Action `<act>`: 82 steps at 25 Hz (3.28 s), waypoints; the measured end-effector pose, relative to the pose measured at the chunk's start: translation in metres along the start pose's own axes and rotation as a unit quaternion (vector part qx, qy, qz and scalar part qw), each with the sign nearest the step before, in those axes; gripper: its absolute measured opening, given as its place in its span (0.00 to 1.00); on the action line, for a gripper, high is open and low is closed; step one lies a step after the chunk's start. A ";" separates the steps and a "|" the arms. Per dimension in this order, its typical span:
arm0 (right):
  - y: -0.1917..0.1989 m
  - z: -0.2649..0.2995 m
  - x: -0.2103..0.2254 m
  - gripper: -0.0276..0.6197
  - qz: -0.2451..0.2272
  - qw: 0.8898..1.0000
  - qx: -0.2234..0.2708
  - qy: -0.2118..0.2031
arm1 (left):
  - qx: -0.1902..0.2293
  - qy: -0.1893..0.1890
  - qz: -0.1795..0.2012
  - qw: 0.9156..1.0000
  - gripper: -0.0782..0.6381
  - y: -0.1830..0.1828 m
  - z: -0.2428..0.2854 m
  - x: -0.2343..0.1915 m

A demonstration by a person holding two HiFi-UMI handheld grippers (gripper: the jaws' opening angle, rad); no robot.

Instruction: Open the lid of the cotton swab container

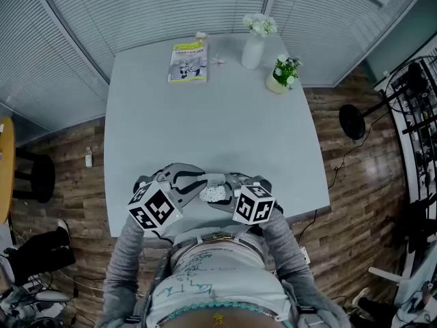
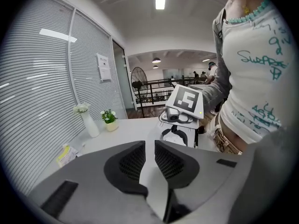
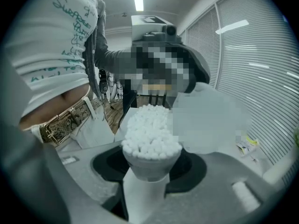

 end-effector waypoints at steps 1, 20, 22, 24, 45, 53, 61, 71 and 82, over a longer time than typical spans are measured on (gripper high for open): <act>0.000 0.000 0.000 0.36 0.000 1.000 0.002 0.000 | 0.002 0.001 -0.006 1.000 0.19 0.000 0.000 -0.001; 0.000 -0.001 -0.001 0.36 0.005 1.000 0.018 0.001 | 0.026 -0.004 -0.046 0.999 0.19 0.009 0.002 -0.009; 0.001 -0.002 0.000 0.36 0.009 1.000 0.019 0.003 | 0.038 -0.005 -0.045 0.998 0.19 0.013 0.001 -0.008; 0.001 -0.003 0.001 0.36 0.010 1.000 0.020 0.004 | 0.063 0.003 -0.043 0.997 0.19 0.011 0.000 -0.006; 0.008 -0.018 0.007 0.36 0.034 0.998 0.036 0.031 | 0.078 0.064 -0.055 0.993 0.48 0.038 0.009 0.016; 0.007 -0.016 0.005 0.36 0.032 0.998 0.038 0.031 | 0.046 0.062 -0.045 0.996 0.46 0.050 0.023 0.021; 0.009 -0.014 0.003 0.36 0.034 0.999 0.031 0.021 | 0.049 0.053 -0.031 0.997 0.36 0.053 0.026 0.026; 0.011 -0.017 0.004 0.39 0.068 0.996 0.046 0.041 | 0.058 0.037 -0.042 0.997 0.35 0.066 0.025 0.024; 0.014 -0.022 0.003 0.39 0.070 0.995 0.048 0.057 | 0.076 0.038 -0.057 0.995 0.35 0.066 0.027 0.023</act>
Point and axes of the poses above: the fingertips, and each gripper's own axes: z forward along the fingers, x to its right, y out of its underside, the point moved 9 cm from there along -z, backward along the fingers, and after that the axes turned 12 degrees about -z, right-handed, at the moved point
